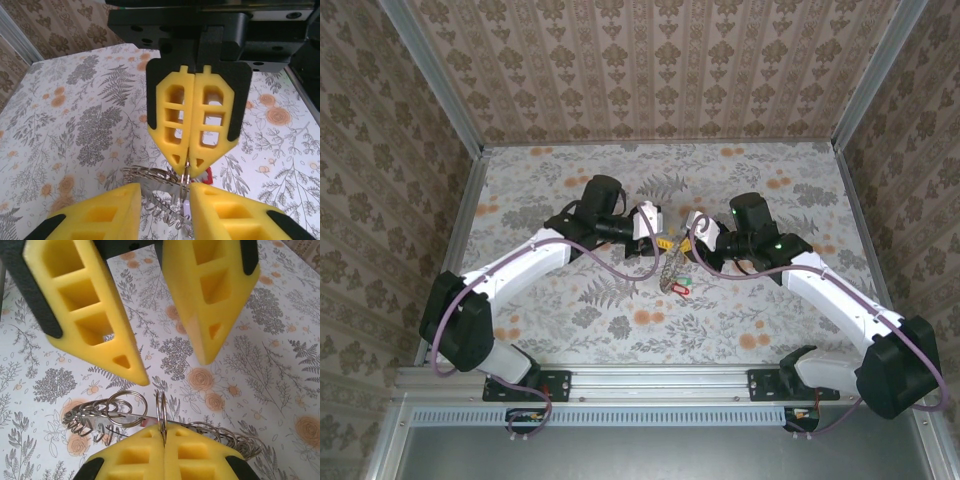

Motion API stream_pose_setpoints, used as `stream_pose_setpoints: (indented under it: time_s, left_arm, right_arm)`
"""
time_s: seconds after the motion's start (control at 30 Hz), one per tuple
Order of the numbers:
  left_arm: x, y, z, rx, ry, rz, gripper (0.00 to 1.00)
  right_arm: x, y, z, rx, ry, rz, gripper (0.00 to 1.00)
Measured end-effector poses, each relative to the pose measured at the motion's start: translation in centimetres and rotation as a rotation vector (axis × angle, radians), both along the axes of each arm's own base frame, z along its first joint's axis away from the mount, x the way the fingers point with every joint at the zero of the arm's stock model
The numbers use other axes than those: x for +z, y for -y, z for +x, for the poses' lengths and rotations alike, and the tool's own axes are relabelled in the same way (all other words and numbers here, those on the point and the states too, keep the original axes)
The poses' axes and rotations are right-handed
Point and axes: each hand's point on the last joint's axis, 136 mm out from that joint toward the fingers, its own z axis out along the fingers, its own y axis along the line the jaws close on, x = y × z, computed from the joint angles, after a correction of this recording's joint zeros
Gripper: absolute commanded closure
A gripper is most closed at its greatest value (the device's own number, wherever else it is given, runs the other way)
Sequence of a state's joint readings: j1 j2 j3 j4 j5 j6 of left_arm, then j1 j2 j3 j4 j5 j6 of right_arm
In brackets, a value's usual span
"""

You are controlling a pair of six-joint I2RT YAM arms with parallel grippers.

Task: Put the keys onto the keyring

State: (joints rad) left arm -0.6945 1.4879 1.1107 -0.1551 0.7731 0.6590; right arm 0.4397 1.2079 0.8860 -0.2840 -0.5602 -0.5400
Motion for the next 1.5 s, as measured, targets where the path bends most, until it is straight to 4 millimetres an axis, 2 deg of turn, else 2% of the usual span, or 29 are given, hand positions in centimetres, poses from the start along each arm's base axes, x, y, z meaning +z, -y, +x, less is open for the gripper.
stream_pose_setpoints:
  time_s: [0.4,0.73,1.37,1.43,1.5]
  left_arm:
    - [-0.3,0.4,-0.5,-0.041,-0.006,0.041,0.68]
    - [-2.0,0.8,-0.3,-0.057,-0.031,0.080,0.74]
    - [-0.9,1.2,-0.5,-0.068,-0.023,0.075,0.80]
    - [-0.8,1.3,-0.5,-0.072,-0.019,0.075,0.85]
    - [-0.9,1.3,-0.5,-0.073,-0.019,0.076,0.95]
  right_arm:
    - [0.1,0.0,0.0,0.002,0.004,-0.004,1.00]
    - [0.5,-0.1,0.2,0.003,0.021,0.009,1.00]
    - [1.0,-0.2,0.3,-0.008,0.023,0.024,1.00]
    - [1.1,-0.1,0.4,-0.012,0.023,0.029,1.00]
    - [1.1,-0.1,0.4,-0.014,0.026,0.030,1.00]
